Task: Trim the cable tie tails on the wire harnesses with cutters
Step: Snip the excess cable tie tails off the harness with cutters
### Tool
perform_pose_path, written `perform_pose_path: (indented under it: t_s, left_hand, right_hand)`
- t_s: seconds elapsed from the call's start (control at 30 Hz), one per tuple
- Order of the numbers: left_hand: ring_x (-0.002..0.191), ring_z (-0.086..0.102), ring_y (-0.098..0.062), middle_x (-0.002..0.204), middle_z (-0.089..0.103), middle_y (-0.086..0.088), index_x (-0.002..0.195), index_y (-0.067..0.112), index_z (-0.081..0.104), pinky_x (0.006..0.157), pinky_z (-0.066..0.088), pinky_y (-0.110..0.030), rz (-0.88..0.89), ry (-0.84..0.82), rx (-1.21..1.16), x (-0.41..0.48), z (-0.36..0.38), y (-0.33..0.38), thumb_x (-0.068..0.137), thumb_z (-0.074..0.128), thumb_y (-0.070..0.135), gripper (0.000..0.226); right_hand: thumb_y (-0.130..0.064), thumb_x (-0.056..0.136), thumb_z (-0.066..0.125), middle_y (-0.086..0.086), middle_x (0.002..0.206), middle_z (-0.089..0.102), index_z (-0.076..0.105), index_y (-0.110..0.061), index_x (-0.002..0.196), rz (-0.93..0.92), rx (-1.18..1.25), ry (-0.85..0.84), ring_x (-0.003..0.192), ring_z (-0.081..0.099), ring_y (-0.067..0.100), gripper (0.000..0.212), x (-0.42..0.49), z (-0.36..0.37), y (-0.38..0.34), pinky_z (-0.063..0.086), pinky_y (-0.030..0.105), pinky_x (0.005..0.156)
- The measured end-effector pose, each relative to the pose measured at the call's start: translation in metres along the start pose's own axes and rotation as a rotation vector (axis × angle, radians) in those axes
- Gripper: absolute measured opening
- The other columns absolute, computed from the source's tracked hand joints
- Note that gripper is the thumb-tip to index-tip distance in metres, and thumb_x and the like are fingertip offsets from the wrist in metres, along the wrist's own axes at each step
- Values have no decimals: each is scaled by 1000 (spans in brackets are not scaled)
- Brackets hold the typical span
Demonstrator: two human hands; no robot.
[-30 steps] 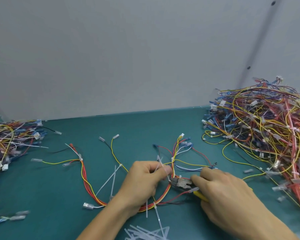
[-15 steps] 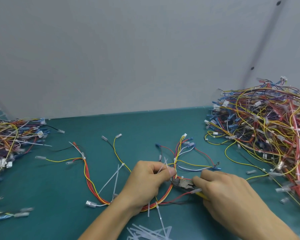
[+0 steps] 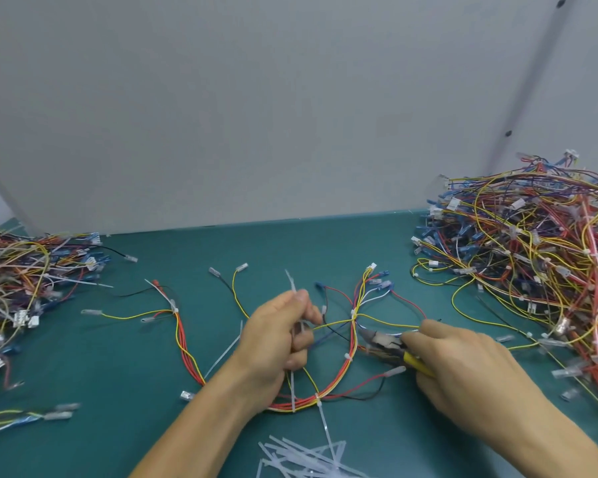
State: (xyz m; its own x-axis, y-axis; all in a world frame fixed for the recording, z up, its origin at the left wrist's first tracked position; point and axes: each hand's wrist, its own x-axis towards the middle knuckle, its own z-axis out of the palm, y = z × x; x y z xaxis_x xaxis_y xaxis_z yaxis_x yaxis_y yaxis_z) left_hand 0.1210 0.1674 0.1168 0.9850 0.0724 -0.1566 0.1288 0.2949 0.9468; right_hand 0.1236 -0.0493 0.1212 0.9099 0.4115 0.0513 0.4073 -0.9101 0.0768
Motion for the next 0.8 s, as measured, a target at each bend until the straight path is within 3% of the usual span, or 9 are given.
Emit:
perform_pose_path:
  t_s: [0.1,0.17,0.23,0.3,0.4,0.53,0.63,0.8]
  left_hand:
    - [49,30,-9,61,53,-1,70,14,51,38,20,-17,58,-25,104,-11,-9,17,101,39,17,33]
    - [50,28,-9,57,44,4,69,19,57,42,22,-17,131,-74,270,-22,-17,26,99,44,20,33]
    - [48,28,-6,53,37,12,70,20,61,44,24,-15,241,-121,529,-34,-24,31,91,53,26,23]
    - [48,33,-4,51,39,13,76,24,65,49,29,-13,395,-150,851,-46,-29,27,80,56,26,10]
    - [66,52,-2,71,60,15,87,30,68,63,42,-16,555,-253,1250,-60,-34,7,78,54,22,18]
    - [97,53,0,100,64,16,111,37,57,84,45,-26,546,-215,1459,-59,-41,-10,79,53,51,35]
    - [95,55,-2,98,65,15,108,36,58,80,47,-27,599,-147,1476,-55,-39,-12,73,50,64,46]
    - [65,58,-9,66,60,12,87,34,70,47,47,-21,803,-236,1498,-51,-34,-14,75,57,52,25]
  right_hand:
    - [-37,90,47,-5,94,48,49,-26,99,49,18,128,89,60,25,14,-2,-6,5,43,34,62]
    - [-26,79,66,-2,79,50,57,-20,87,60,66,236,70,60,33,13,-4,-13,4,44,35,50]
    - [-12,68,75,4,70,50,62,-12,81,103,134,385,55,56,36,18,-8,-16,4,42,35,40]
    - [-6,65,76,7,70,52,66,-8,86,101,171,500,55,56,37,23,-10,-18,5,43,37,39]
    - [-4,72,72,8,74,55,68,-7,95,30,221,632,58,57,36,24,-14,-20,-5,45,38,40]
    - [-13,75,61,5,78,58,69,-9,100,-84,270,666,63,58,34,26,-19,-18,-23,47,38,42]
    - [-14,77,59,4,77,59,71,-11,101,-142,272,632,63,59,32,27,-21,-13,-32,48,37,42]
    - [-3,62,78,3,76,58,72,-13,101,-152,261,548,60,58,32,40,-19,-5,-37,48,35,40]
